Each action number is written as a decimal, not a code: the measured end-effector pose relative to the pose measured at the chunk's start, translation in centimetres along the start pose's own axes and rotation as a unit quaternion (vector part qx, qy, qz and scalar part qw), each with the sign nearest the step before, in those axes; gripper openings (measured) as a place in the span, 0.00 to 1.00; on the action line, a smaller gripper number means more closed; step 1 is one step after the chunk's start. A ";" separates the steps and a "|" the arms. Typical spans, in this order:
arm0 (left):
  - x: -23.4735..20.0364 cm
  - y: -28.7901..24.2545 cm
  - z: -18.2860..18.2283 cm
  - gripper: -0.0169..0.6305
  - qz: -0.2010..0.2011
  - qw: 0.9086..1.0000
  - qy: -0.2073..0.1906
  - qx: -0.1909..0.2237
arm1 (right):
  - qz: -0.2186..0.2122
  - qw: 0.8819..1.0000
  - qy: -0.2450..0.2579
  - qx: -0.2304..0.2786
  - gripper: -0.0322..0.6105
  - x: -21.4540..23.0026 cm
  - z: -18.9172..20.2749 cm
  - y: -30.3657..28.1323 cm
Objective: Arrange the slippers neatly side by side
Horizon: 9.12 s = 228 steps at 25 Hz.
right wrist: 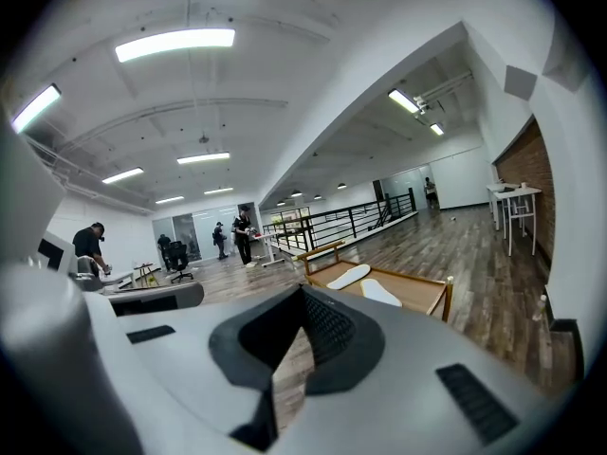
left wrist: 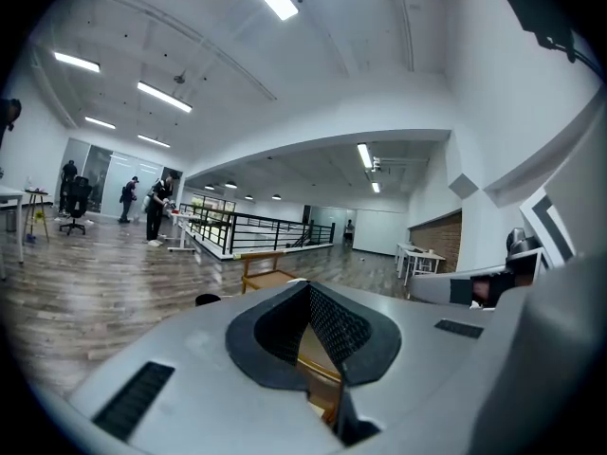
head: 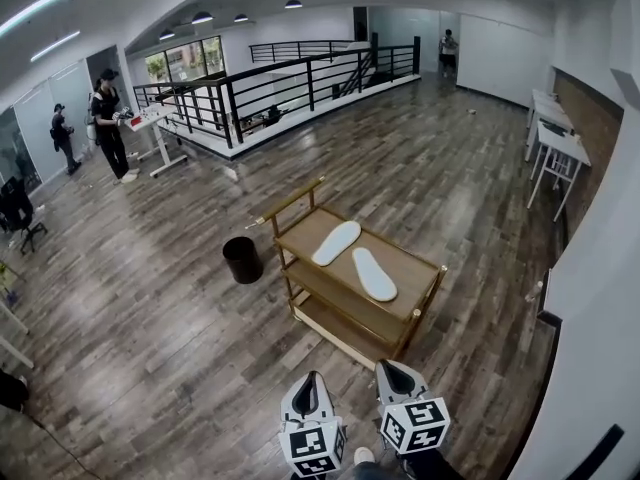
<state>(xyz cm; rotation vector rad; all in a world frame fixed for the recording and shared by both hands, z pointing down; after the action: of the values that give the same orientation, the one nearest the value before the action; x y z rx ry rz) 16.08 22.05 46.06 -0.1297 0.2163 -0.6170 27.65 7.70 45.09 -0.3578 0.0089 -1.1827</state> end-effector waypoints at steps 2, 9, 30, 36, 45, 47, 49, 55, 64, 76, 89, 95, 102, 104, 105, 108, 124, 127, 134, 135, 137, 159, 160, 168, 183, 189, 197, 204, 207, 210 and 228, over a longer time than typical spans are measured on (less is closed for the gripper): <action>0.4 -1.5 -0.3 0.01 -0.015 1.000 -0.006 0.001 | -0.011 1.000 0.000 -0.002 0.05 1.3 -0.6 -1.5; 0.3 -4.9 -0.3 0.01 -0.055 0.998 -0.007 -0.004 | -0.047 0.999 0.004 -0.015 0.05 3.6 -1.5 -5.8; -10.0 -19.6 -4.6 0.01 -0.039 0.999 0.003 0.006 | -0.031 0.999 0.012 -0.015 0.05 2.0 -6.1 -23.4; -15.2 -23.7 -5.4 0.01 -0.037 0.999 0.021 0.013 | -0.011 1.000 0.019 -0.009 0.05 0.3 -7.2 -29.1; -17.4 -27.7 -4.4 0.01 -0.013 0.999 0.031 -0.010 | 0.011 0.999 0.012 -0.035 0.05 0.7 -6.6 -33.2; -17.8 -28.9 -4.6 0.01 -0.002 1.000 0.028 -0.011 | 0.015 0.999 0.008 -0.037 0.05 0.8 -6.8 -34.4; -18.4 -30.3 -4.9 0.01 0.006 1.000 0.025 -0.011 | 0.019 0.999 0.006 -0.040 0.05 1.1 -7.1 -36.0; -20.8 -35.8 -6.2 0.01 -0.007 1.000 0.010 -0.014 | 0.027 0.999 -0.010 -0.043 0.05 3.1 -8.0 -41.4; -17.6 -46.7 -9.0 0.01 0.038 0.999 -0.026 -0.023 | 0.037 0.998 -0.046 0.002 0.05 11.0 -11.8 -46.3; -8.7 -55.1 -8.9 0.01 0.199 0.978 -0.051 -0.047 | 0.189 0.977 -0.089 0.031 0.05 19.4 -12.3 -42.6; -5.8 -64.3 -10.0 0.01 0.347 0.932 -0.070 -0.076 | 0.341 0.928 -0.136 0.061 0.05 21.9 -13.3 -43.6; -6.1 -67.4 -9.9 0.01 0.385 0.916 -0.067 -0.092 | 0.389 0.905 -0.148 0.085 0.05 21.6 -13.5 -43.9; -4.9 -67.5 -9.1 0.01 0.412 0.903 -0.064 -0.102 | 0.416 0.894 -0.150 0.078 0.05 21.2 -13.2 -42.7; -4.6 -67.3 -9.4 0.01 0.414 0.902 -0.065 -0.103 | 0.415 0.894 -0.151 0.078 0.05 21.3 -13.6 -42.5; -4.4 -67.2 -9.7 0.01 0.416 0.901 -0.067 -0.101 | 0.414 0.894 -0.152 0.080 0.05 21.5 -13.8 -42.4; -3.9 -66.8 -10.4 0.01 0.421 0.899 -0.078 -0.089 | 0.401 0.899 -0.154 0.083 0.05 22.0 -14.1 -42.2; -3.8 -68.1 -11.6 0.01 0.379 0.920 -0.075 -0.064 | 0.377 0.910 -0.150 0.082 0.05 24.6 -14.2 -41.8; -3.9 -68.0 -11.1 0.01 0.376 0.921 -0.075 -0.068 | 0.385 0.905 -0.163 0.074 0.05 25.5 -13.0 -39.9; -4.1 -68.1 -10.7 0.01 0.376 0.921 -0.073 -0.076 | 0.335 0.903 -0.269 -0.019 0.05 25.7 -7.3 -37.6; -4.1 -68.1 -10.6 0.01 0.376 0.921 -0.073 -0.077 | 0.328 0.890 -0.315 -0.019 0.05 25.5 -6.1 -37.4; -4.3 -68.1 -10.6 0.01 0.376 0.920 -0.074 -0.079 | 0.334 0.855 -0.396 -0.028 0.05 24.8 -3.9 -37.0; -5.8 -69.0 -10.6 0.01 0.362 0.925 -0.081 -0.086 | 0.356 0.478 -0.800 0.073 0.22 23.3 7.2 -39.1; -5.9 -69.1 -10.5 0.01 0.360 0.925 -0.081 -0.086 | 0.360 0.469 -0.803 0.074 0.22 23.4 7.3 -39.2; -6.8 -70.3 -10.2 0.01 0.349 0.929 -0.081 -0.092 | 0.409 0.420 -0.807 0.078 0.11 24.1 8.5 -40.1; -7.7 -71.6 -10.5 0.01 0.328 0.938 -0.070 -0.090 | 0.319 0.786 -0.511 -0.138 0.07 31.7 -2.8 -41.8; -8.4 -71.7 -10.4 0.01 0.317 0.942 -0.068 -0.091 | 0.164 0.854 -0.394 -0.297 0.07 32.7 -7.1 -45.5; -8.9 -71.8 -10.3 0.01 0.300 0.947 -0.071 -0.092 | 0.034 0.822 -0.387 -0.415 0.07 31.6 -4.9 -50.3; -9.5 -72.6 -10.3 0.01 0.286 0.950 -0.077 -0.097 | 0.017 0.805 -0.366 -0.467 0.07 33.0 -2.8 -54.1; -9.4 -72.8 -10.1 0.01 0.288 0.949 -0.079 -0.099 | 0.025 0.795 -0.364 -0.485 0.07 33.6 -1.9 -55.2; -9.0 -73.1 -9.8 0.01 0.292 0.947 -0.081 -0.104 | 0.032 0.789 -0.367 -0.492 0.07 34.1 -1.1 -55.8; -6.6 -75.1 -9.7 0.01 0.317 0.938 -0.090 -0.108 | 0.050 0.773 -0.362 -0.518 0.07 35.2 0.9 -57.7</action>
<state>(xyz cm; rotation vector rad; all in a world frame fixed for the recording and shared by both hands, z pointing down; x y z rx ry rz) -33.39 -35.36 51.62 -0.3125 0.1345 0.0655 -10.68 -42.89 68.25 -1.7638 0.0098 -0.7620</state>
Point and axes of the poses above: the fingertips, and each gripper's own axes: y backward along the fingers, x to its right, z out of its underside, the point moved 9 cm from there along y, backward along the fingers, and after that the axes turned 2 degrees about -z, right-handed, at the moved point
